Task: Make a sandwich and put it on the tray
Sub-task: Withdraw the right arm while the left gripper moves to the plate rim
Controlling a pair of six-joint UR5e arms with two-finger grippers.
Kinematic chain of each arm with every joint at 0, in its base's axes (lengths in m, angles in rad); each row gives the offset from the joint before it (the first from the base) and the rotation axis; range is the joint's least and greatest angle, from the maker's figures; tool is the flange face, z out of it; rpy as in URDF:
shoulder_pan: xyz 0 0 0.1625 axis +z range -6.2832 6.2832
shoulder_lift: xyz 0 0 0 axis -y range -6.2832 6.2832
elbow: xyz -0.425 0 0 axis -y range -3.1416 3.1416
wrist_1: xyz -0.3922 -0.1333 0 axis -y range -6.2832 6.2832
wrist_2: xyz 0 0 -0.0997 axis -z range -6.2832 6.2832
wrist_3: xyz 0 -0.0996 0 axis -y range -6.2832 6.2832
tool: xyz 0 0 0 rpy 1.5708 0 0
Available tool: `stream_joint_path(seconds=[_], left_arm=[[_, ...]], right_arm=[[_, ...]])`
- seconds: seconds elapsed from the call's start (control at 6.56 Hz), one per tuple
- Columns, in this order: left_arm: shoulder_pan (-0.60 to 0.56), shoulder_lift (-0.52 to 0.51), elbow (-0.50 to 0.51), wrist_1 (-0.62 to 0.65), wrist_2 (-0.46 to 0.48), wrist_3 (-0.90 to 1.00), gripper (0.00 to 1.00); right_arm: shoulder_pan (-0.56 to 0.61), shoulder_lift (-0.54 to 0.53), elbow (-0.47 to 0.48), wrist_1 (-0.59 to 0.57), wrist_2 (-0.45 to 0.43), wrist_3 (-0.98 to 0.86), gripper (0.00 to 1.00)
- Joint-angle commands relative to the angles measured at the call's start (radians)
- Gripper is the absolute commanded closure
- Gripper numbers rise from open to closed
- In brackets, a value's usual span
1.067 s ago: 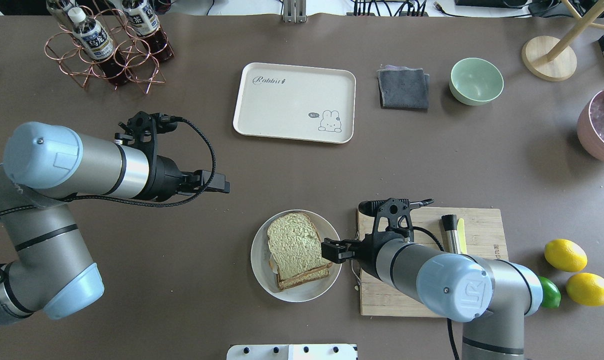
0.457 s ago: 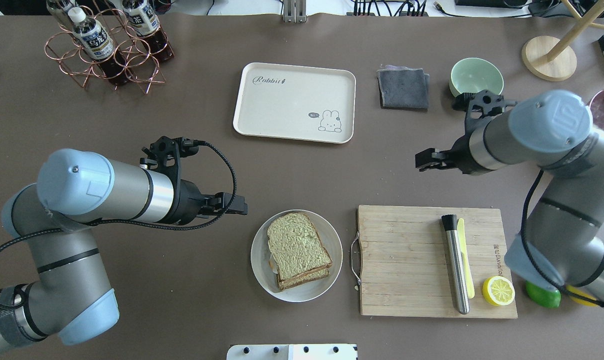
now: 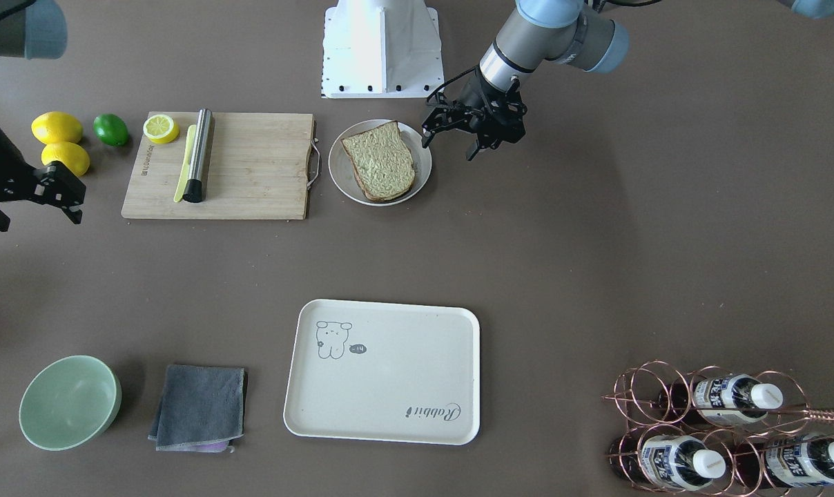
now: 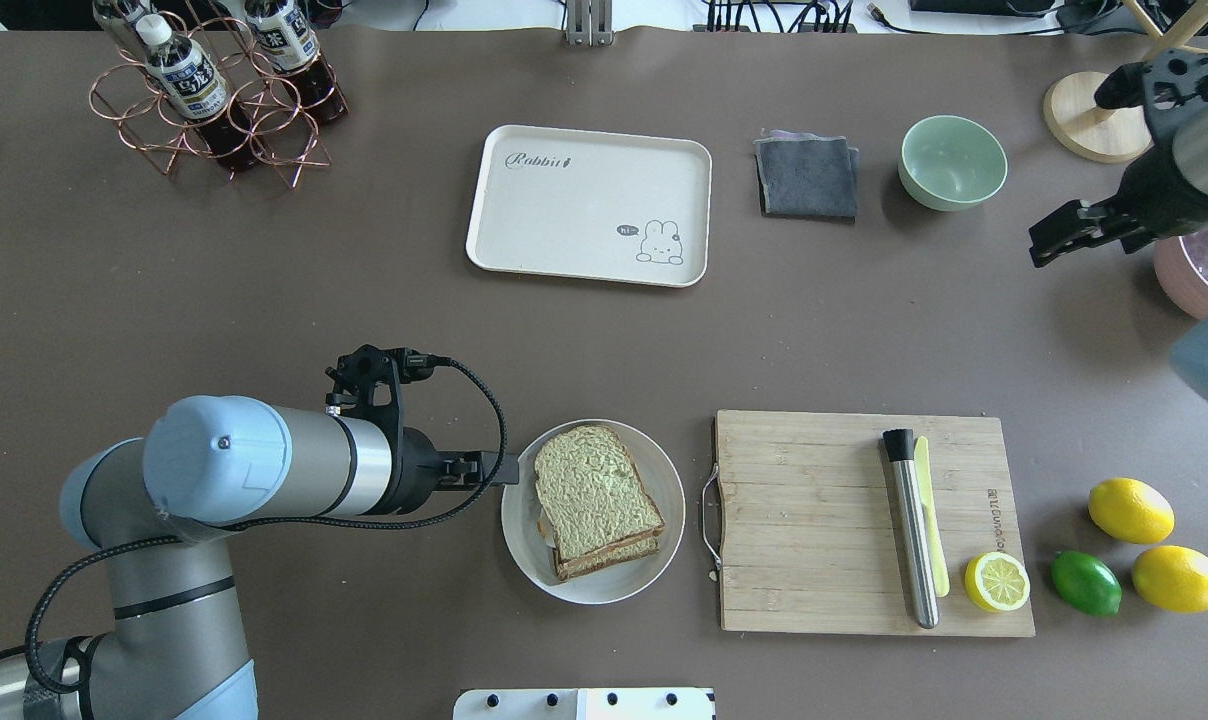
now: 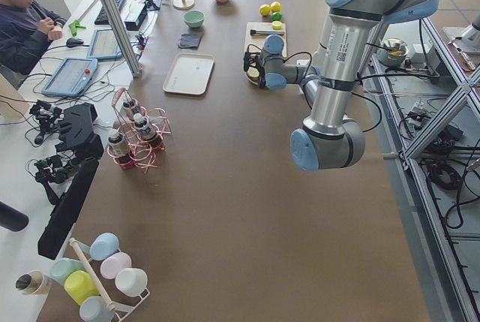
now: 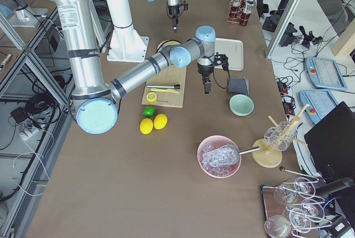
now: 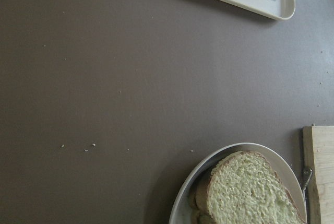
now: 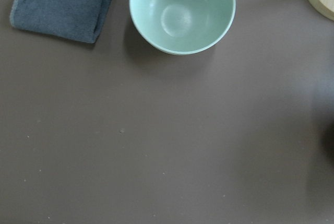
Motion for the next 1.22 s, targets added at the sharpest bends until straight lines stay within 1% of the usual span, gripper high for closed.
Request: stream_joint_path(seconds=[0.0, 0.15, 0.3, 0.46, 0.61, 0.76, 0.91, 1.07], left_arm=[[0.042, -0.003, 0.018, -0.003, 0.032, -0.028, 0.03], [0.042, -0.005, 0.025, -0.006, 0.032, -0.028, 0.03], [0.042, -0.005, 0.036, -0.009, 0.032, -0.028, 0.03], [0.042, -0.006, 0.044, -0.012, 0.032, -0.028, 0.07], [0.041, -0.006, 0.045, -0.012, 0.032, -0.028, 0.09], [0.041, -0.008, 0.058, -0.013, 0.032, -0.028, 0.21], [0.042, -0.016, 0.076, -0.016, 0.032, -0.025, 0.38], [0.041, -0.037, 0.099, -0.032, 0.032, -0.025, 0.51]], right_arm=[[0.211, -0.100, -0.020, -0.008, 0.189, -0.215, 0.00], [0.302, -0.165, -0.028, -0.016, 0.225, -0.347, 0.00], [0.374, -0.202, -0.054, -0.022, 0.233, -0.453, 0.00], [0.461, -0.201, -0.147, -0.048, 0.228, -0.667, 0.00], [0.524, -0.198, -0.196, -0.079, 0.216, -0.778, 0.00], [0.555, -0.202, -0.195, -0.080, 0.206, -0.784, 0.00], [0.557, -0.205, -0.195, -0.079, 0.204, -0.787, 0.00], [0.563, -0.213, -0.197, -0.076, 0.204, -0.822, 0.00]])
